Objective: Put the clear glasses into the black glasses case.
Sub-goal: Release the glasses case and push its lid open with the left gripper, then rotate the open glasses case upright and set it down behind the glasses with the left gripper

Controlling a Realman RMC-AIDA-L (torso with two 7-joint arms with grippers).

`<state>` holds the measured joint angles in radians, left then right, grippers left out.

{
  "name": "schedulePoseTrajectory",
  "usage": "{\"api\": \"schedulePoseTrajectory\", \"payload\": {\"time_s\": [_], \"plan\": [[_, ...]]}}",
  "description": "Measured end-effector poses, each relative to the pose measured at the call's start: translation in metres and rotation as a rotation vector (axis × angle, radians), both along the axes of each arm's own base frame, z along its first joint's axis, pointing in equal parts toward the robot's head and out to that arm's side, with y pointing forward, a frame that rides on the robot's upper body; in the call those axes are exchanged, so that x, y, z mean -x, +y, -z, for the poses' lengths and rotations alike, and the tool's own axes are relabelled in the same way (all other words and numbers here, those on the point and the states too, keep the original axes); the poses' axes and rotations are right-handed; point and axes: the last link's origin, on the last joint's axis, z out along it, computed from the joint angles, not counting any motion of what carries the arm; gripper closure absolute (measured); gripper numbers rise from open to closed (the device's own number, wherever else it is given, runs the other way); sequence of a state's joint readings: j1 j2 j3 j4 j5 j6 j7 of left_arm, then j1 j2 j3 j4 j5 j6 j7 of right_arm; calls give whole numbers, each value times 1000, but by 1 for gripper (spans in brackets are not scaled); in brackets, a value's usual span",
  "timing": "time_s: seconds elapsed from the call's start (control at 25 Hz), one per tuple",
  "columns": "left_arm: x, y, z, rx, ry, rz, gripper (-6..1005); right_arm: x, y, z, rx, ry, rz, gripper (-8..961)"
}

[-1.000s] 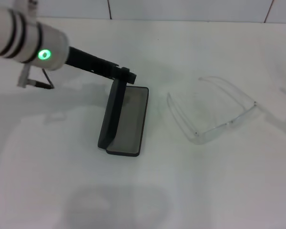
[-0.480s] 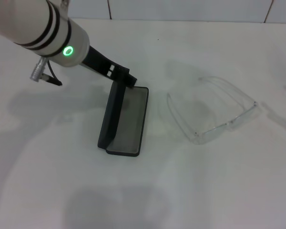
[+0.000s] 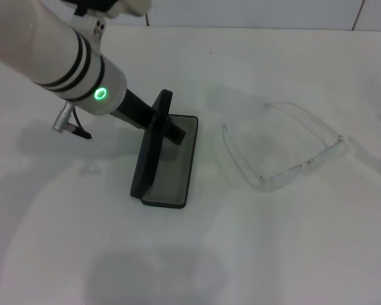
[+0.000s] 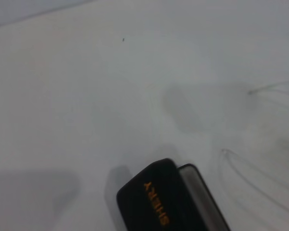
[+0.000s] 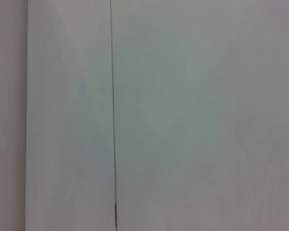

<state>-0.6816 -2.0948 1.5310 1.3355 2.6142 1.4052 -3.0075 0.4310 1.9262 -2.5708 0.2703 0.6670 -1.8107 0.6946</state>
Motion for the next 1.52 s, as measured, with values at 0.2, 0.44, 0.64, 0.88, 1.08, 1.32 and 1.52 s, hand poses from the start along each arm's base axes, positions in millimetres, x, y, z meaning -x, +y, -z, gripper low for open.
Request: {"api": "schedulePoseTrajectory", "payload": {"time_s": [0.2,0.44,0.64,0.88,1.08,1.32,1.52], "plan": [[10,3,7,-1,13,-23,191,-2,-4,1,-4,2,8,93],[20,8,13,13,29,-67,204,-4,-6,0,-13,2,16,93],[18,10,12,13,29,-59,382,-6,-9,1,-15,-1,22,93],[12,8,9,14,30,-15,646,-8,-11,1,-27,-2,27,93],[7,3,6,23,38,23,803,-10,-14,0,-31,1,36,93],[9,-3,2,38,47,59,803,-11,-16,-1,-54,4,45,93],[-3,-19,-14,70,68,215,803,-13,-17,-4,-77,6,56,93]]}}
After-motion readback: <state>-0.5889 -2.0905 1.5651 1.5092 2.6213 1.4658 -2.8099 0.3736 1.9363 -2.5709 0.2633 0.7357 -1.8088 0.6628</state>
